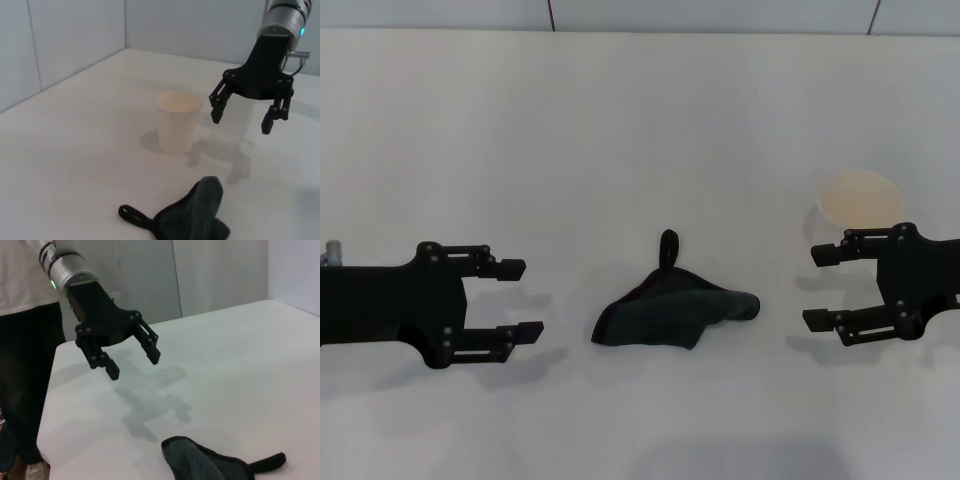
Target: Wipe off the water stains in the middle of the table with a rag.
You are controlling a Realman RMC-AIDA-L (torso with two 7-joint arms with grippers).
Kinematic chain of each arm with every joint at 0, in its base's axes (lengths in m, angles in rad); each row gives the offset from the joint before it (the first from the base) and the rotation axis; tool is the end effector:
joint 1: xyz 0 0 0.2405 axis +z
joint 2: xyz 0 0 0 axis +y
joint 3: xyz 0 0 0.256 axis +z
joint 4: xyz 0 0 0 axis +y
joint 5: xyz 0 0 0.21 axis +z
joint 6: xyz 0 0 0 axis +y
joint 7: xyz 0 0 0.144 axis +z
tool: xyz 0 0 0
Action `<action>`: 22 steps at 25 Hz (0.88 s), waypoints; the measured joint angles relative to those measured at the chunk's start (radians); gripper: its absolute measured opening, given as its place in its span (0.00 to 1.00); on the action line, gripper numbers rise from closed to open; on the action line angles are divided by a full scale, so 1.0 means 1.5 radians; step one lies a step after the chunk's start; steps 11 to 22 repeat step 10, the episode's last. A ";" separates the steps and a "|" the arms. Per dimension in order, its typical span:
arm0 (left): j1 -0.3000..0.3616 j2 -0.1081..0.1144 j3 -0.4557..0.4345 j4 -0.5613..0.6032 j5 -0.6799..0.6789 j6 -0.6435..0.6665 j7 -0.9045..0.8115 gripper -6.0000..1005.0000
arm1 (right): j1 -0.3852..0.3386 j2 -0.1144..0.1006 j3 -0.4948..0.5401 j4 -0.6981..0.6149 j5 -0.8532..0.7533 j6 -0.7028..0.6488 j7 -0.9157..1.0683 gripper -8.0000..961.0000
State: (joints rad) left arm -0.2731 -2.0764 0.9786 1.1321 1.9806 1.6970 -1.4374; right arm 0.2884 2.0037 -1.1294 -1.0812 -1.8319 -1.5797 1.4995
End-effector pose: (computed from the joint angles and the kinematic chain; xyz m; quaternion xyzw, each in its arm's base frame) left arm -0.2628 0.2784 0.0300 -0.9802 -0.1095 -0.1346 0.0954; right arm 0.2550 0.2949 0.0286 -0.9766 0.1213 0.1471 0.0998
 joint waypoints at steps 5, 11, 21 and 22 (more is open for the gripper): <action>0.008 -0.001 -0.005 -0.011 0.002 0.002 0.010 0.70 | 0.006 0.000 0.015 -0.003 -0.002 -0.015 0.001 0.81; 0.008 0.000 -0.004 -0.031 0.002 0.003 0.022 0.70 | 0.008 -0.004 0.026 -0.003 -0.006 -0.022 0.003 0.81; 0.008 0.000 -0.004 -0.031 0.002 0.003 0.022 0.70 | 0.008 -0.004 0.026 -0.003 -0.006 -0.022 0.003 0.81; 0.008 0.000 -0.004 -0.031 0.002 0.003 0.022 0.70 | 0.008 -0.004 0.026 -0.003 -0.006 -0.022 0.003 0.81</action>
